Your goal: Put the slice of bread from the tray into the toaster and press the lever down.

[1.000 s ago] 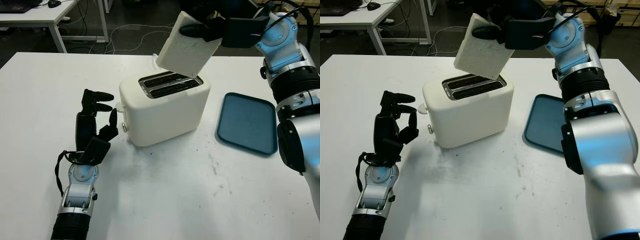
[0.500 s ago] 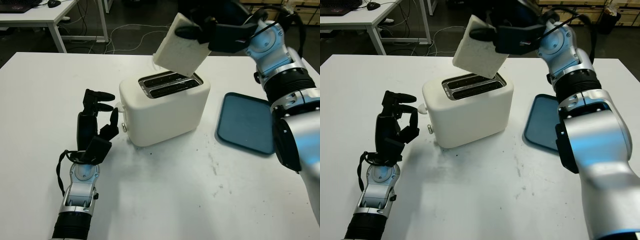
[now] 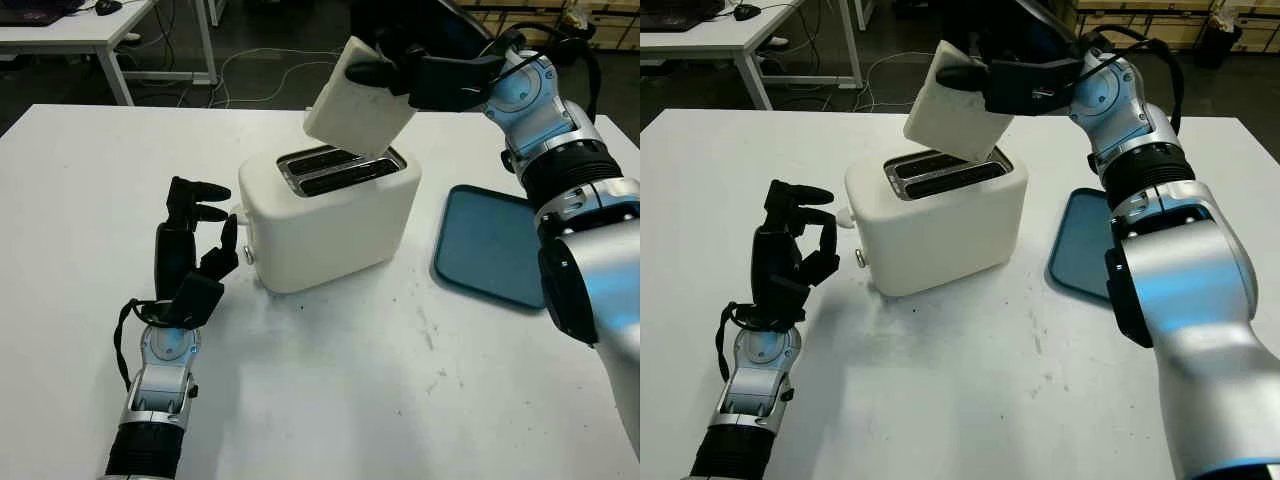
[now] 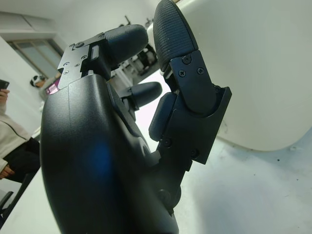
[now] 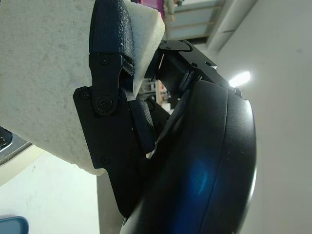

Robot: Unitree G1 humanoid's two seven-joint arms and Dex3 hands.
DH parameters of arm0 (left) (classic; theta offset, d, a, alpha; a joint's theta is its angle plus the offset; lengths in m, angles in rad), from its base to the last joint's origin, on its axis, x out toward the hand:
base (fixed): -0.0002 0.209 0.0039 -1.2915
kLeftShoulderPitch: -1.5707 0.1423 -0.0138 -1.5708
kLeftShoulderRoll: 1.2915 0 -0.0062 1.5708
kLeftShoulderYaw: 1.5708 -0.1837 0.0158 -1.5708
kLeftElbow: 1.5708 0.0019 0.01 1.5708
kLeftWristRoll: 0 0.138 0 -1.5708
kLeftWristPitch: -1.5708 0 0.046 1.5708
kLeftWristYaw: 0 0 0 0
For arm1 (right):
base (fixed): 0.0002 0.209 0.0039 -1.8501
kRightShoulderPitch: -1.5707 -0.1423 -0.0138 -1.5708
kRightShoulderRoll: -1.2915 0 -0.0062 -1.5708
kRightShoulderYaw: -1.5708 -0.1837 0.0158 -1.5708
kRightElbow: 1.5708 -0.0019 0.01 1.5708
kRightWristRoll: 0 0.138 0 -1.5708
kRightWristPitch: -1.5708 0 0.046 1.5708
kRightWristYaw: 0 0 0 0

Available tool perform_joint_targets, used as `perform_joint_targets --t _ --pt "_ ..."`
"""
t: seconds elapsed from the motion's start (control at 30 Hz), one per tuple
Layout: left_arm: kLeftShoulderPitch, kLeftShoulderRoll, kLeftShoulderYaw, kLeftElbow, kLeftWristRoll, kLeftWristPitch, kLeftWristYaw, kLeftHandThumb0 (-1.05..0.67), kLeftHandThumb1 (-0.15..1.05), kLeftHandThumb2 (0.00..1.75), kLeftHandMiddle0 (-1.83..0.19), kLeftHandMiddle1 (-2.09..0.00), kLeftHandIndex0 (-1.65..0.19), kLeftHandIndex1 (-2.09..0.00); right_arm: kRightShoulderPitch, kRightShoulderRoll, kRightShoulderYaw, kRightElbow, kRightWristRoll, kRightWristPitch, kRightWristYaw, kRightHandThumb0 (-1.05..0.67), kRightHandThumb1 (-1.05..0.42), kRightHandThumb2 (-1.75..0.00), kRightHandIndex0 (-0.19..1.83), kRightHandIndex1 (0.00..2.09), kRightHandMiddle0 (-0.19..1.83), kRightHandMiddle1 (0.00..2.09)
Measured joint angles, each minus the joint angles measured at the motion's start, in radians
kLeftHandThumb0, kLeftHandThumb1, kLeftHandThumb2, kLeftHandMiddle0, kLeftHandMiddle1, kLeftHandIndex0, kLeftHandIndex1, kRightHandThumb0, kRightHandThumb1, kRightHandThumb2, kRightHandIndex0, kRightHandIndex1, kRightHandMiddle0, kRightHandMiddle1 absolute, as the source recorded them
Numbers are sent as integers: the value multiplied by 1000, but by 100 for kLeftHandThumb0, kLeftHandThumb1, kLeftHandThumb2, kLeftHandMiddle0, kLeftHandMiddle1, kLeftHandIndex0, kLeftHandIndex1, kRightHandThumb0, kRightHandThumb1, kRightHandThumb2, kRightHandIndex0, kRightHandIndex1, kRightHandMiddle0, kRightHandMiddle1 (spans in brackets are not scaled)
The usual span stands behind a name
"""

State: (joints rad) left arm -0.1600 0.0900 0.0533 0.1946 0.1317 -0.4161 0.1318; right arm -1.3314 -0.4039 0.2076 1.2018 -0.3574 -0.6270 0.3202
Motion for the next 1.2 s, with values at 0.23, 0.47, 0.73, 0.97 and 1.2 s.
perform_joint_targets --t 0.23,0.47,0.73,0.97,1.2 --pt "-1 0 0 4 0 -1 3 -76 80 82 0 -175 0 -165 0 0 -1 8 0 0 24 -49 -92 -31 107 175 84 175" --pt "-6 0 0 15 1 -16 8 -77 80 83 0 -175 0 -163 0 -3 2 20 0 0 52 -53 -92 -33 106 175 85 175" --pt "-6 0 0 24 1 -22 9 -76 84 76 0 -175 0 -161 0 -9 27 23 -16 2 74 -49 -92 -33 105 175 82 175" --pt "-8 0 0 35 1 -36 9 -76 82 79 0 -175 0 -164 0 -13 57 23 -35 2 77 -45 -92 -35 103 175 78 175" --pt "-8 0 0 34 0 -36 8 -76 82 79 0 -175 0 -163 1 -21 108 23 -103 0 70 -44 -92 -34 99 175 74 175"
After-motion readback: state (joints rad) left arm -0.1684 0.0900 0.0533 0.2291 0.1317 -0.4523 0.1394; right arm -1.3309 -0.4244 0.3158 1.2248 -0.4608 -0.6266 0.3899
